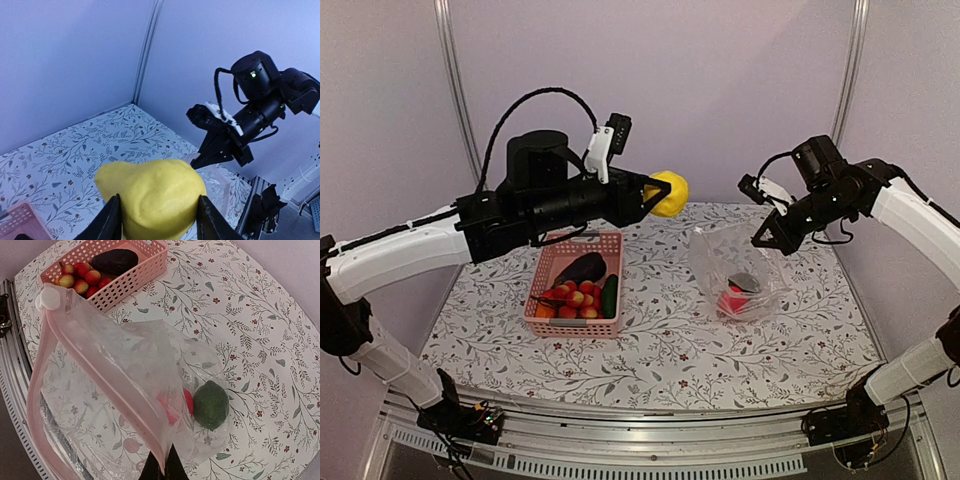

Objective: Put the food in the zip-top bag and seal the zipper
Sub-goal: Pick up the fake fruit from the bin, then place the fake fruit in the zipper food storage bag.

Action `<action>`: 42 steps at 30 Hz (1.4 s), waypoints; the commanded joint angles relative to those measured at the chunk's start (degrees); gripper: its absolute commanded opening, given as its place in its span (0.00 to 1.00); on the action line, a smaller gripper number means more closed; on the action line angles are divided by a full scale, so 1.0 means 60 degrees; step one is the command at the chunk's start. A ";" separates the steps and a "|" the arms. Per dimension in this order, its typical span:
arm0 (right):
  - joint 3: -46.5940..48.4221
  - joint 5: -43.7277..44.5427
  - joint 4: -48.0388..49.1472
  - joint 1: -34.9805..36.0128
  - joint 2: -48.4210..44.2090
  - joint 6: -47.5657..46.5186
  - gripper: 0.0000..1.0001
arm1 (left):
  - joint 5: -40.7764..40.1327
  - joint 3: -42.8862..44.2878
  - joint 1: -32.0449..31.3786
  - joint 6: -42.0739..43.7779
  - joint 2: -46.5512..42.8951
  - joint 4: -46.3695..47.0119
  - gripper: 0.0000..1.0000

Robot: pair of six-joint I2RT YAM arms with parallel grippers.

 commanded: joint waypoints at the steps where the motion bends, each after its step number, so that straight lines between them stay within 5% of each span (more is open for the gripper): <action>1: 0.0503 0.0089 -0.0181 -0.0032 0.0209 0.0142 0.00 | 0.0791 -0.0183 -0.0828 0.0113 0.0511 0.1974 0.34; 10: 0.0675 -0.0077 -0.0248 -0.0032 0.0308 0.0289 0.00 | 0.0193 0.1485 -0.1974 0.0396 0.2818 0.1650 0.32; 18: 0.0483 -0.0148 -0.0284 -0.0031 0.0059 0.0331 0.00 | -0.3126 0.3587 -0.2223 0.0785 0.4719 -0.0453 0.30; 23: 0.0420 -0.0022 -0.0341 -0.0025 -0.0102 0.0298 0.00 | -0.6013 0.5089 -0.2235 0.0719 0.5937 -0.1926 0.55; 27: 0.0402 0.0324 -0.0292 -0.0036 -0.0054 0.0306 0.00 | -0.6335 0.5823 -0.2349 0.0861 0.6334 -0.2249 0.68; 34: 0.0735 0.0371 -0.0265 -0.0143 0.0361 0.0428 0.00 | -0.5278 0.4726 -0.2851 0.2094 0.5339 -0.0130 0.75; 42: 0.1594 0.0806 -0.0213 -0.1017 0.0509 0.0235 0.00 | -0.3757 0.0745 -0.3318 0.2196 0.2150 0.2698 0.75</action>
